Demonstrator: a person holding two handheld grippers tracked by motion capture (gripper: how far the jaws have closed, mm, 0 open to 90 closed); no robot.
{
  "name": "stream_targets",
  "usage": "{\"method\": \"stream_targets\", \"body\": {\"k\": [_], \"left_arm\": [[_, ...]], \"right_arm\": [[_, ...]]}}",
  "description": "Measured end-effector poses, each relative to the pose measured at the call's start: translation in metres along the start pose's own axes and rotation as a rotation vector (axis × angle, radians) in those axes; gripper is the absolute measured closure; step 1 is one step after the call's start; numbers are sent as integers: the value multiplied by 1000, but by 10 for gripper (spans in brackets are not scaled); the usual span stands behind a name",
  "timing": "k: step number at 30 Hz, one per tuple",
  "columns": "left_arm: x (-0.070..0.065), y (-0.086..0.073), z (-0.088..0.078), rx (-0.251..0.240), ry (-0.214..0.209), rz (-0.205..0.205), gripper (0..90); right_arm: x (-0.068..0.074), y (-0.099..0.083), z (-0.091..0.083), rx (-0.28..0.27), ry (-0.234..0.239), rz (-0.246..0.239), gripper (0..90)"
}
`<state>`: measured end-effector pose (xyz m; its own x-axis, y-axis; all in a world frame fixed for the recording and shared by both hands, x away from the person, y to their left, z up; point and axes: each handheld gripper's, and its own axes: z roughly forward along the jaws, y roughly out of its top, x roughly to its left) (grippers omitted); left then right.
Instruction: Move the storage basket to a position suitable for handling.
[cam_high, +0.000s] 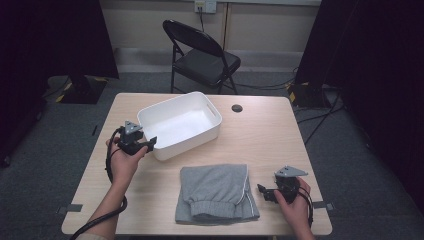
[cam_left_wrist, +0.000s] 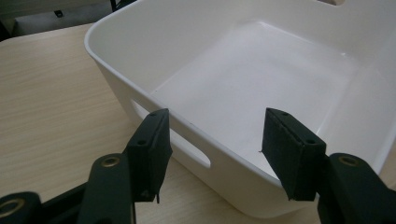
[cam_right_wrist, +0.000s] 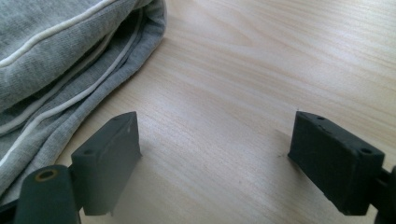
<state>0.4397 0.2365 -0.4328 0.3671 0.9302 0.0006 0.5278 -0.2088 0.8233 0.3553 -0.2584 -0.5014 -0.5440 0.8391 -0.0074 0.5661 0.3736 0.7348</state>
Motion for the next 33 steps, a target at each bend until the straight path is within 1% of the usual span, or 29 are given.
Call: {"method": "stream_targets", "body": {"k": [3,4,5,7,10,14,15,18,19,23,24,26,29,33], "left_arm": [[-2,1,2,-1,-3,0,424],[-3,2,3,-5,-4,-8,425],[-3,2,3,0,-6,-1,426],[-4,3,4,-3,-5,-4,428],[-5,3,5,0,-5,6,429],[-7,5,8,7,-16,-8,438],[-7,6,9,7,-20,-5,440],[-10,7,11,0,-27,-14,444],[-10,7,12,3,-25,-7,445],[-12,9,15,2,-23,-4,451],[-13,9,16,9,-31,-26,453],[-13,9,17,7,-40,-49,469],[-15,11,20,12,-26,-41,484],[-17,13,23,12,-23,-41,505]], "right_arm": [[0,0,0,0,1,0,153],[0,0,0,0,1,0,153],[0,0,0,0,1,0,153],[0,0,0,0,1,0,153],[0,0,0,0,1,0,153],[0,0,0,1,1,1,153],[0,0,0,1,1,0,153],[0,0,0,1,1,1,153],[0,0,0,1,1,0,153],[0,0,0,1,1,1,153],[0,0,0,1,1,0,153],[0,0,0,1,1,0,153],[0,0,0,1,1,0,153],[0,0,0,1,1,1,153]]}}
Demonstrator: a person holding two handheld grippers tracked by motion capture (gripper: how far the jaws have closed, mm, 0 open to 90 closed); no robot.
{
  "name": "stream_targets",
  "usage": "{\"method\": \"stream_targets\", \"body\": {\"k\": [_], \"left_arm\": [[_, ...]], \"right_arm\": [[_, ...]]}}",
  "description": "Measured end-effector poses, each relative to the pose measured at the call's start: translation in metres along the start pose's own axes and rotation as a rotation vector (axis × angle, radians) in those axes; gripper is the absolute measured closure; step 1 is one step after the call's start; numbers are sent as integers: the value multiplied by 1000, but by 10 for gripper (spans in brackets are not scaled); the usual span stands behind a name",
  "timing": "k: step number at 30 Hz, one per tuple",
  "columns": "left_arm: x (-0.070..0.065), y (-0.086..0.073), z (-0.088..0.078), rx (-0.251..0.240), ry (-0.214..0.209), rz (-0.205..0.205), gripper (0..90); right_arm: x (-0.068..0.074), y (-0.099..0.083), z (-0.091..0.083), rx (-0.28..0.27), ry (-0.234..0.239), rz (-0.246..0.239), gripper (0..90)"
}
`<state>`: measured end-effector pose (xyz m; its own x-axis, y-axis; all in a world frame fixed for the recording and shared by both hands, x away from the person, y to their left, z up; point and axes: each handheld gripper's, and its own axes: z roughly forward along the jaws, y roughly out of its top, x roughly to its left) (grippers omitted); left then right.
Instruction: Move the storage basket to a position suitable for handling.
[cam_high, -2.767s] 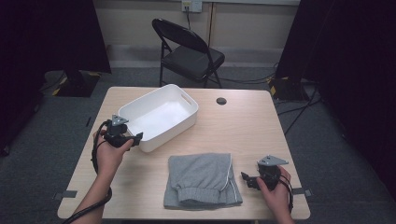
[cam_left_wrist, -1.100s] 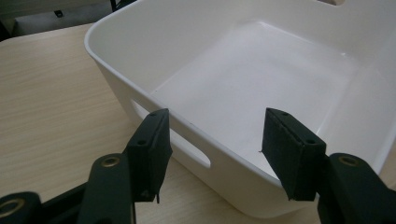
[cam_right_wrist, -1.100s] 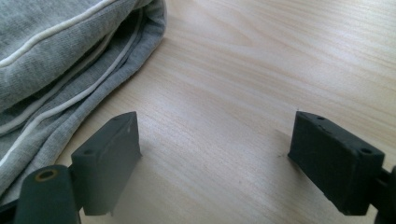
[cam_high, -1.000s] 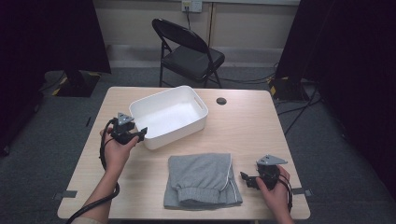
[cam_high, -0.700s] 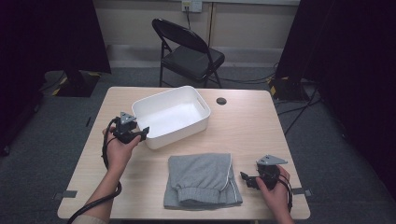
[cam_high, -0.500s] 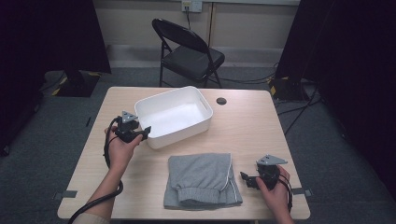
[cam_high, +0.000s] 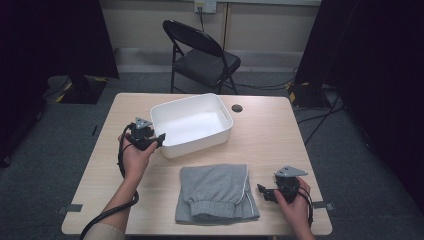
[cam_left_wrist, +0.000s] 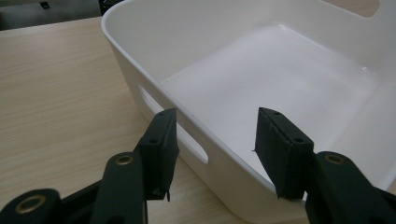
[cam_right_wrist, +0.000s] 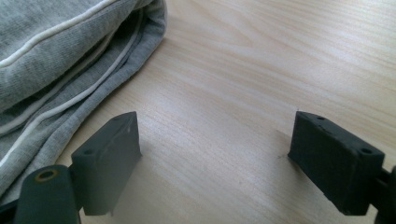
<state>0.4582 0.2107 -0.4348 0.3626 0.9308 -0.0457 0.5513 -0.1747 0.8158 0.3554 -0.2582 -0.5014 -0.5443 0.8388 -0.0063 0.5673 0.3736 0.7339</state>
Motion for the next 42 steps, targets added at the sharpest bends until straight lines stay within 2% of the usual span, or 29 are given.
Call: {"method": "stream_targets", "body": {"k": [10,13,16,22,28,29,30,32,34,36,42], "left_arm": [[-8,7,8,8,7,27,552],[-10,10,11,19,11,49,562],[-11,13,15,22,8,39,582],[-13,18,21,24,0,55,612],[-13,19,23,18,-5,48,616],[-12,18,22,21,-12,26,603],[-12,18,21,23,-8,7,522],[-12,16,18,28,-4,13,459],[-10,13,13,20,-16,-14,423],[-9,12,8,10,-25,-27,422],[-11,11,-5,-1,-34,-19,427]], "right_arm": [[0,0,0,0,2,-1,153],[0,0,0,0,1,0,153],[0,0,0,0,2,-1,153],[0,0,0,0,2,-1,153],[0,0,0,0,2,0,153],[0,0,0,0,2,0,153],[0,0,0,0,2,0,153],[0,0,0,0,2,-1,153],[0,0,0,0,2,-1,153],[0,0,0,0,2,-1,153],[0,0,0,0,1,0,153]]}}
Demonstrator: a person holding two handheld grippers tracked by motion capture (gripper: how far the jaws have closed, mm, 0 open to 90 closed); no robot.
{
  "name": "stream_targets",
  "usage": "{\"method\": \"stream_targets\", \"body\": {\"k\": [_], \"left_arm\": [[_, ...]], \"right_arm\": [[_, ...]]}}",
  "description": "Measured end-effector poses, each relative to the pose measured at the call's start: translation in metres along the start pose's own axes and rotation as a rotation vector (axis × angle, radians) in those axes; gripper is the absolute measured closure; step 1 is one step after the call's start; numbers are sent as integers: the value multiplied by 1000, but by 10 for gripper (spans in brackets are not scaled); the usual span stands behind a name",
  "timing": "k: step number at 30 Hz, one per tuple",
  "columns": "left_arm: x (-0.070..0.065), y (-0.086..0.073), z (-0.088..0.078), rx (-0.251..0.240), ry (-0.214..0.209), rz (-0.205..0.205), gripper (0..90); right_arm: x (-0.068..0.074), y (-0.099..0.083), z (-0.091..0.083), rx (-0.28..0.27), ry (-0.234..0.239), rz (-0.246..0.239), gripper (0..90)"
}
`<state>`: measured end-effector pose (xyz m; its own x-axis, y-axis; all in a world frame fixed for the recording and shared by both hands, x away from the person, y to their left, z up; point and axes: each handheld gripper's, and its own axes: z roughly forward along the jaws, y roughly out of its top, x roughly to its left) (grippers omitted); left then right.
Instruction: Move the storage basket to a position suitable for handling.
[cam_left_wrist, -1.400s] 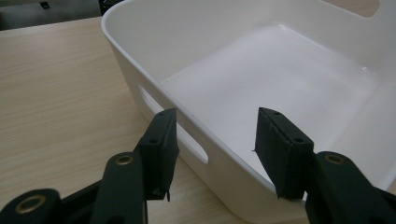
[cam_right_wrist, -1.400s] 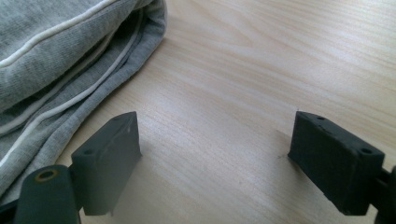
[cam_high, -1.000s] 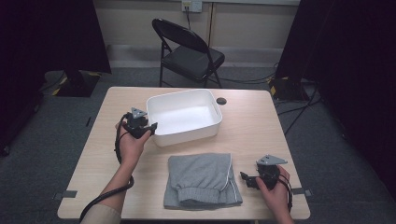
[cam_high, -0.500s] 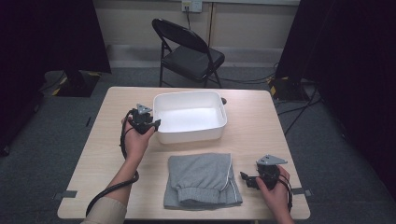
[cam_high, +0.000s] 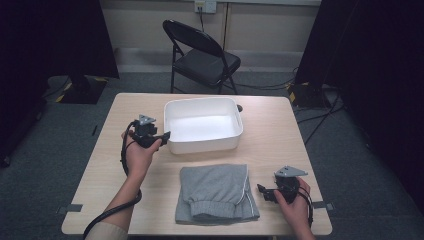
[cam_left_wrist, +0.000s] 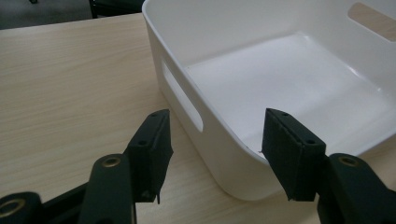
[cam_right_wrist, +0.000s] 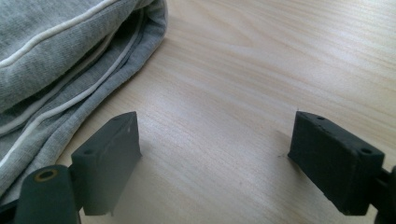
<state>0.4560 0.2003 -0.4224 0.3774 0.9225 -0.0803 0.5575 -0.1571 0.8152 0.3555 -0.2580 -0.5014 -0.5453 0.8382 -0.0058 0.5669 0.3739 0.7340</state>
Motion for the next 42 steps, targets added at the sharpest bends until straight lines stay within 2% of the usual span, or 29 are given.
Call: {"method": "stream_targets", "body": {"k": [4,5,6,8,13,16,20,27,34,36,42], "left_arm": [[-3,-1,-2,-1,-14,13,494],[-4,0,-2,-3,-30,11,555],[-5,1,-2,4,-28,17,608],[-6,3,-1,13,-19,36,617],[-7,4,2,29,-32,34,699],[-8,7,3,40,-14,48,719],[-4,9,4,39,-12,29,760],[-1,15,6,44,21,32,828],[1,16,9,37,24,19,836],[0,18,11,42,32,34,837],[1,21,15,43,43,32,840]], "right_arm": [[0,0,0,0,0,0,153],[0,0,0,0,0,0,153],[0,0,0,0,0,0,153],[0,0,0,0,0,0,153],[0,0,0,0,0,0,153],[0,0,0,0,0,0,153],[0,0,0,0,0,0,153],[0,0,0,0,0,0,153],[0,0,0,0,0,0,153],[0,0,0,0,0,-1,153],[0,0,0,0,0,0,153]]}}
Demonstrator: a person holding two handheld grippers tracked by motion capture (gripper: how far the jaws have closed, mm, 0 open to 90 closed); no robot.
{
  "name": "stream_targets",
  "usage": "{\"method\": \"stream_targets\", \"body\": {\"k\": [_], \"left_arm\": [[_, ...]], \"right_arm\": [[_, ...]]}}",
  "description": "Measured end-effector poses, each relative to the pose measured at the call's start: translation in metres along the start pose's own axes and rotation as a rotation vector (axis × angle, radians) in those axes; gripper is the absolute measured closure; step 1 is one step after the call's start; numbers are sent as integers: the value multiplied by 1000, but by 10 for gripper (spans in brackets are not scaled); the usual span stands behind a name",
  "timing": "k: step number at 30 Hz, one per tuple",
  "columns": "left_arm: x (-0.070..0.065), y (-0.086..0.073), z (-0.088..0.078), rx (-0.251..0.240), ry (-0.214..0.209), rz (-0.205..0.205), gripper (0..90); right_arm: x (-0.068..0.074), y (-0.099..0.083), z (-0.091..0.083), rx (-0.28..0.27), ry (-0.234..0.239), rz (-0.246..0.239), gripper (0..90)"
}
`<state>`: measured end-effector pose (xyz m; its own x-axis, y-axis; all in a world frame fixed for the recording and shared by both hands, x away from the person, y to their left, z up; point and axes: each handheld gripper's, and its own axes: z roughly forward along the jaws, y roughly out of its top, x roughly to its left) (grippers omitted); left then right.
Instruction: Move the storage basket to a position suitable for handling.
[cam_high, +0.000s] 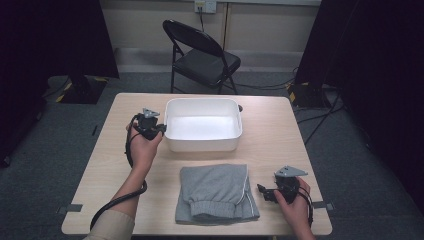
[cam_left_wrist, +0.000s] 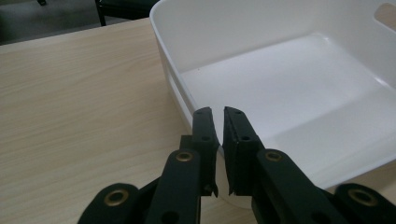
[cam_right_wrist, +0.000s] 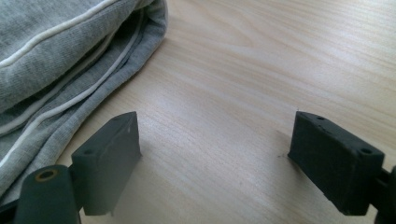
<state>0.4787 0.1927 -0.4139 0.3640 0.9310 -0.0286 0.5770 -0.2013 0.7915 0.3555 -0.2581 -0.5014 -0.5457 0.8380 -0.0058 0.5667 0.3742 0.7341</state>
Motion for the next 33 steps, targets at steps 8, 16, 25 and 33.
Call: {"method": "stream_targets", "body": {"k": [8,16,25,33], "left_arm": [[1,1,2,-2,6,11,840],[1,-4,2,-25,-14,14,661],[-2,-7,-18,-43,-49,34,408],[4,-26,-32,-21,-94,12,283]], "right_arm": [[0,0,0,0,0,0,153],[0,0,0,0,1,0,153],[0,0,0,0,0,0,153],[0,0,0,0,0,0,153]]}}
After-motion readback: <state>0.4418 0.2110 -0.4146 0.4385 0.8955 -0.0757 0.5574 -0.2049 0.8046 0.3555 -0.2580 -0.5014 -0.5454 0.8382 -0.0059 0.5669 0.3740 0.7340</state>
